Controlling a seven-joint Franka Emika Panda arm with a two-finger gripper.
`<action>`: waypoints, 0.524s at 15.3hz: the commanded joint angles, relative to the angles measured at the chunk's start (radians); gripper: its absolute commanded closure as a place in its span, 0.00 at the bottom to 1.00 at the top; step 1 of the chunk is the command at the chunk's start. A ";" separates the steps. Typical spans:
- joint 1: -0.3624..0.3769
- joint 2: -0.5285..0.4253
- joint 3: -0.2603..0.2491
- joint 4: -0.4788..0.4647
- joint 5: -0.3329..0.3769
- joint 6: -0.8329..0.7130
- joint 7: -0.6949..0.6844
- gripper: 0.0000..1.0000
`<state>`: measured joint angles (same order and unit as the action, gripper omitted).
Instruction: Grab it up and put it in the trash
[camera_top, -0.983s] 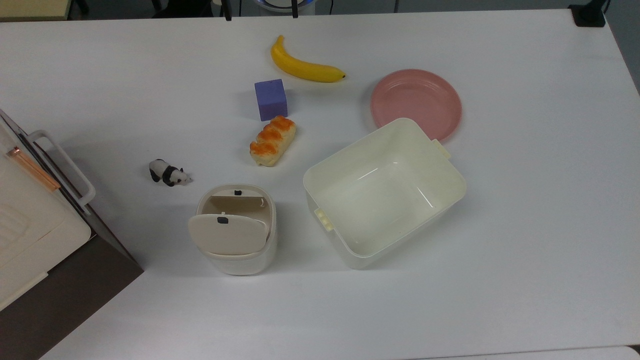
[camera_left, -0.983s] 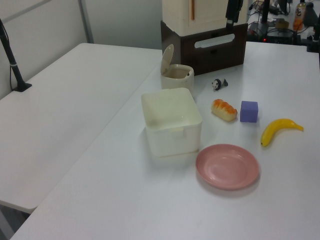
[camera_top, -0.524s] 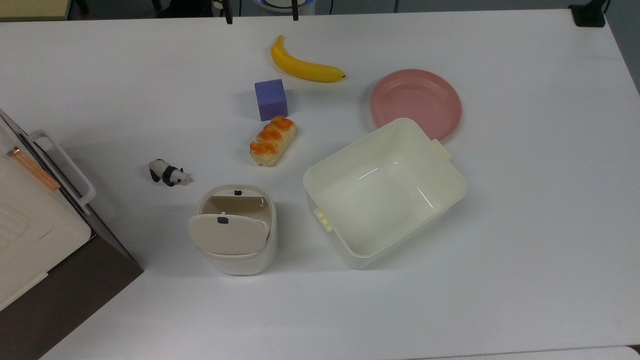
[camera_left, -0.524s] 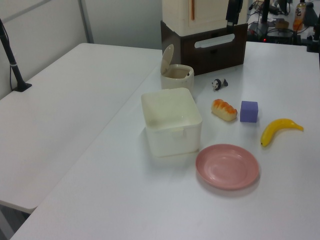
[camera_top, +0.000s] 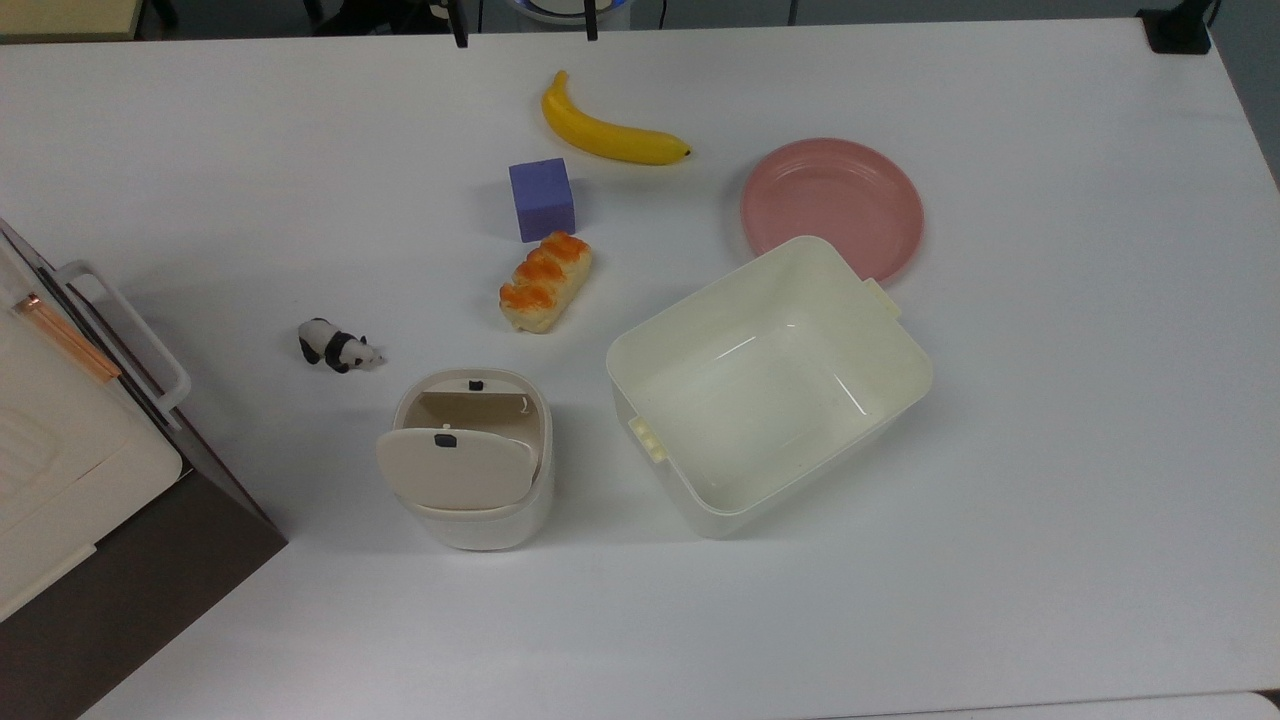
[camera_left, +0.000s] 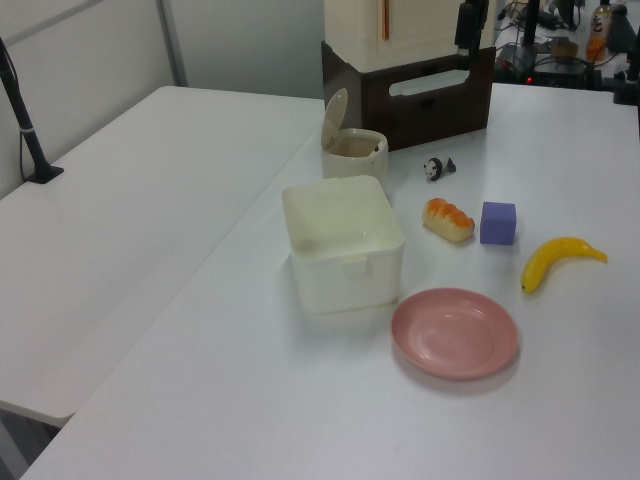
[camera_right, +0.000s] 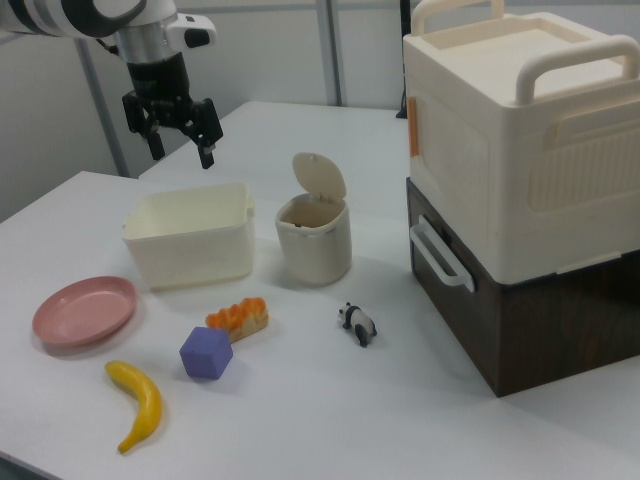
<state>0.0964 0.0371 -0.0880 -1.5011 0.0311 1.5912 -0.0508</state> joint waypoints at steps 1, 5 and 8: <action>0.006 -0.023 -0.006 -0.015 0.000 -0.024 -0.012 0.00; 0.005 -0.016 -0.006 -0.019 0.000 -0.010 -0.011 0.00; 0.005 -0.016 -0.006 -0.018 0.000 -0.004 -0.011 0.00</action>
<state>0.0963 0.0368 -0.0880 -1.5010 0.0311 1.5866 -0.0508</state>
